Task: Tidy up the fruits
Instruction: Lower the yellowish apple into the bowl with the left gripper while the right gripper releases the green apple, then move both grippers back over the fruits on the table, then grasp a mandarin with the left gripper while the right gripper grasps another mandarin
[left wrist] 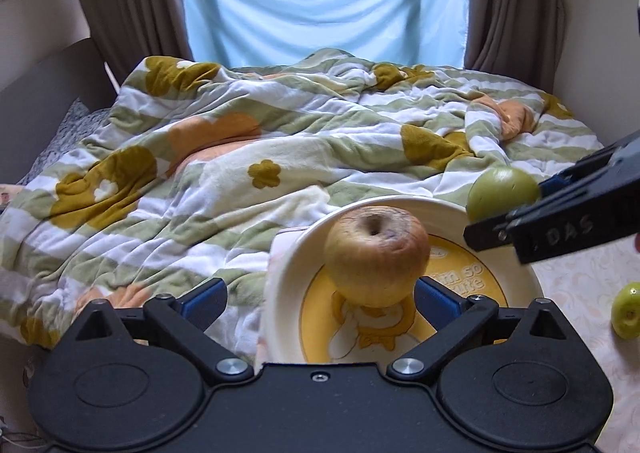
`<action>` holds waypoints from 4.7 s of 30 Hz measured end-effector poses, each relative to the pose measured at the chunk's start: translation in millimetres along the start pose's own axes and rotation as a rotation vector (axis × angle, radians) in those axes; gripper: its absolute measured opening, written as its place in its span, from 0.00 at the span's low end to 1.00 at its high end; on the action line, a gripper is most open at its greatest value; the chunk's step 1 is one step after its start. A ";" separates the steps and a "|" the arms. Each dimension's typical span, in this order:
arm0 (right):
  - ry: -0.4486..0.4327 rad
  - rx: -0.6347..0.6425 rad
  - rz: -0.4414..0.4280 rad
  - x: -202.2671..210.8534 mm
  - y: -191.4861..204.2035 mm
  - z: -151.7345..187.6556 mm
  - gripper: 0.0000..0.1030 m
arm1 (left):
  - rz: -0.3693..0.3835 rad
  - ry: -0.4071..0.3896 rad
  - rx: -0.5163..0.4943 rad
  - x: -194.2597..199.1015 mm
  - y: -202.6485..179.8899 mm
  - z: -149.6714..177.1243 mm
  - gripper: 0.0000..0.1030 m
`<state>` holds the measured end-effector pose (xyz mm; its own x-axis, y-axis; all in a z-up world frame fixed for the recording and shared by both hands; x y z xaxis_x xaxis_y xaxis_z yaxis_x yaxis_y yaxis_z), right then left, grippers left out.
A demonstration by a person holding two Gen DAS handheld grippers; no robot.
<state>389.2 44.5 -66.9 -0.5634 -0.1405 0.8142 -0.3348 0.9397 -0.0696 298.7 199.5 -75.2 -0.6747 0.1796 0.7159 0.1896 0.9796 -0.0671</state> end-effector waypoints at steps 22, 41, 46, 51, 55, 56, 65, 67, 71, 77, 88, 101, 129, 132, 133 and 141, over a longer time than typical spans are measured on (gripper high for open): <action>-0.128 0.220 0.077 -7.8 47.0 24.6 1.00 | 0.001 -0.026 0.071 28.7 19.0 15.9 0.99; -0.158 -0.020 0.092 105.6 9.1 72.4 1.00 | -0.093 -0.103 0.083 115.4 -19.4 45.9 0.99; -0.152 -0.071 0.113 143.2 -10.2 106.3 1.00 | -0.124 -0.115 0.090 144.6 -45.4 63.6 0.99; -0.170 -0.115 0.134 182.1 -34.7 144.8 1.00 | -0.126 -0.130 0.098 168.6 -80.2 79.9 0.99; -0.180 -0.143 0.164 208.0 -59.8 177.8 1.00 | -0.101 -0.128 0.091 177.6 -114.1 90.3 0.99; -0.179 -0.151 0.173 213.5 -66.8 187.4 1.00 | -0.092 -0.126 0.089 178.4 -123.2 92.8 0.99; -0.138 -0.225 0.249 240.1 -139.6 266.4 1.00 | 0.008 -0.084 0.034 167.1 -212.1 109.8 0.99; -0.130 -0.237 0.265 242.7 -156.1 282.1 1.00 | 0.032 -0.068 0.014 160.3 -231.4 113.1 0.99; -0.120 -0.230 0.305 243.8 -180.6 309.5 1.00 | 0.086 -0.035 -0.025 145.0 -268.8 121.2 0.99; -0.087 -0.195 0.323 235.3 -204.1 341.6 1.00 | 0.171 0.009 -0.081 121.2 -317.1 134.3 0.99; -0.043 -0.100 0.288 201.5 -215.5 366.1 0.87 | 0.275 0.091 -0.162 76.8 -364.2 157.9 0.96; 0.013 -0.051 0.255 174.0 -216.8 373.2 0.70 | 0.361 0.174 -0.198 41.8 -373.8 166.6 0.45; 0.005 -0.116 0.264 184.7 -217.1 370.6 0.50 | 0.338 0.121 -0.142 76.4 -355.2 166.0 0.39; -0.008 -0.116 0.266 194.7 -214.7 366.5 0.50 | 0.332 0.098 -0.131 88.3 -351.0 160.6 0.39; -0.012 -0.116 0.264 198.4 -213.8 364.6 0.50 | 0.328 0.090 -0.127 92.6 -349.3 158.4 0.39; -0.050 -0.095 0.235 227.2 -200.6 344.9 0.50 | 0.274 0.017 -0.083 126.7 -327.2 139.0 0.39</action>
<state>67.8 -283.5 -66.8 -0.6549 0.0725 0.7522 -0.1190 0.9731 -0.1974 52.1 -85.7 -59.1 -0.5781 0.4341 0.6909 0.4214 0.8839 -0.2029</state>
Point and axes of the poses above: each gripper's, at about its wrist camera, not at the fingertips, and x roughly against the way its jaws point, y to its left, z to its underside, the point moved 1 cm from there along -x, roughly the way its jaws point, and after that the axes turned 13 degrees about z, right-handed, at the moved point
